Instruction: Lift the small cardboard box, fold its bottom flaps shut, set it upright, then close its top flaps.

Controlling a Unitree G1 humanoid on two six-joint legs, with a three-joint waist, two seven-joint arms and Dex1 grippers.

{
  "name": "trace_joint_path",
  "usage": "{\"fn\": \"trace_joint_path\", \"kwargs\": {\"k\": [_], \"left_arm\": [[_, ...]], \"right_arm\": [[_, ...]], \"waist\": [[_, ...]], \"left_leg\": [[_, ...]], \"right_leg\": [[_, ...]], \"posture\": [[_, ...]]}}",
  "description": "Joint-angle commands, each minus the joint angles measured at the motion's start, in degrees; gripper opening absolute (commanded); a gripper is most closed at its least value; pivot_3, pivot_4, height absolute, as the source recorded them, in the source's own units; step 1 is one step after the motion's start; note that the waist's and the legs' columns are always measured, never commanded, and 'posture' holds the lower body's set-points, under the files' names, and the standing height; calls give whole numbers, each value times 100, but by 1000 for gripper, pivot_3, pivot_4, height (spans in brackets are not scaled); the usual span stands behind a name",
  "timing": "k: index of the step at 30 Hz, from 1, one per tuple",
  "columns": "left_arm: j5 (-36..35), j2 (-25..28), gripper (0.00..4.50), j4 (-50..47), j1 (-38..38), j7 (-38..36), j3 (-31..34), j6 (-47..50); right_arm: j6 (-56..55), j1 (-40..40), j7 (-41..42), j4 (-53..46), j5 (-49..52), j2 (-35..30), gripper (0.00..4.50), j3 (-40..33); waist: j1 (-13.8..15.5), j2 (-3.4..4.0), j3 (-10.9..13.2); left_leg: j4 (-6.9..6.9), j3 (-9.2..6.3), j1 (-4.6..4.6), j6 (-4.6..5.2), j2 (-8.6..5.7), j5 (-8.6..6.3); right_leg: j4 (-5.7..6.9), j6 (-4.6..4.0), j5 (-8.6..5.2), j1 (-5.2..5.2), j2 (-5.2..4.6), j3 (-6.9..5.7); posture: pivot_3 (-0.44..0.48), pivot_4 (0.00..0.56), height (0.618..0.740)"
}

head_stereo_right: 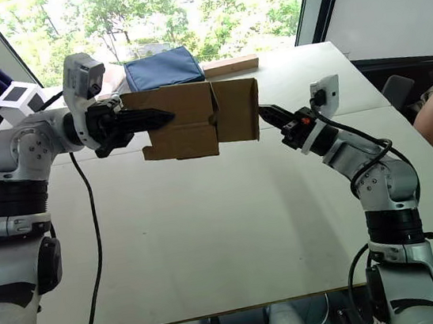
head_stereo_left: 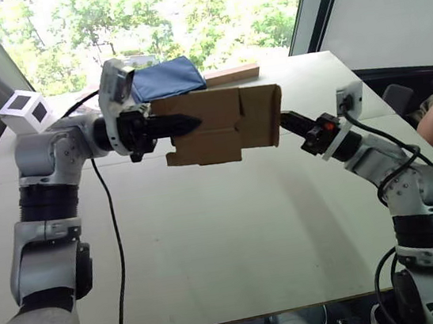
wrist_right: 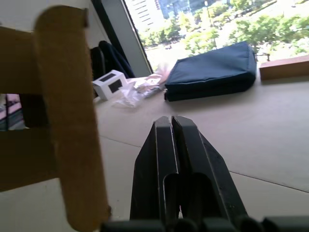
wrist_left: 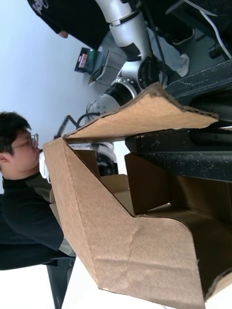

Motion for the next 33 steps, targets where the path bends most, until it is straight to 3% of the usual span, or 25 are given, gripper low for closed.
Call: {"fn": "trace_joint_path", "kwargs": {"k": [1,9,15,18,22,27,33], "left_arm": [[-111,75,0,-134,-34,5,177,-22],[-134,43,0,-63,-22,50,197,0],[-145,12,0,-33,-45,72,204,8],[-149,9,0,-30,-47,78,207,11],[-157,-4,0,-19,-51,107,223,2],[-193,-35,0,15,-69,156,232,1],[-212,-30,0,23,-75,185,236,5]], "right_arm": [[325,70,-146,-724,946,188,43,-381],[582,541,-705,-1176,1676,748,43,-316],[437,802,-875,-1143,1693,1124,43,-255],[319,919,-999,-1114,1811,1389,632,-288],[203,1040,-1231,-1094,2135,1782,2143,-366],[141,1158,-1566,-1204,2622,2396,2143,-176],[-14,1302,-1717,-1227,2650,2653,2143,-42]], "waist": [[3,0,0],[-6,0,0],[-6,0,0],[-10,0,0],[-12,0,0],[-15,1,-1],[-11,1,-1]], "left_leg": [[0,-1,0,0,0,0],[0,0,1,1,0,0],[0,1,1,1,-1,0],[0,0,1,1,-1,0],[0,0,1,1,0,0],[0,-1,2,0,0,0],[0,0,2,0,-1,0]], "right_leg": [[0,0,0,0,0,0],[2,0,0,-1,0,0],[3,0,0,-1,1,0],[3,0,0,-1,1,0],[5,0,0,-2,2,1],[6,0,0,-3,2,1],[7,0,0,-3,2,1]], "posture": [[0,150,737],[0,150,737],[0,150,737],[0,150,737],[0,150,737],[0,150,737],[0,150,737]]}}
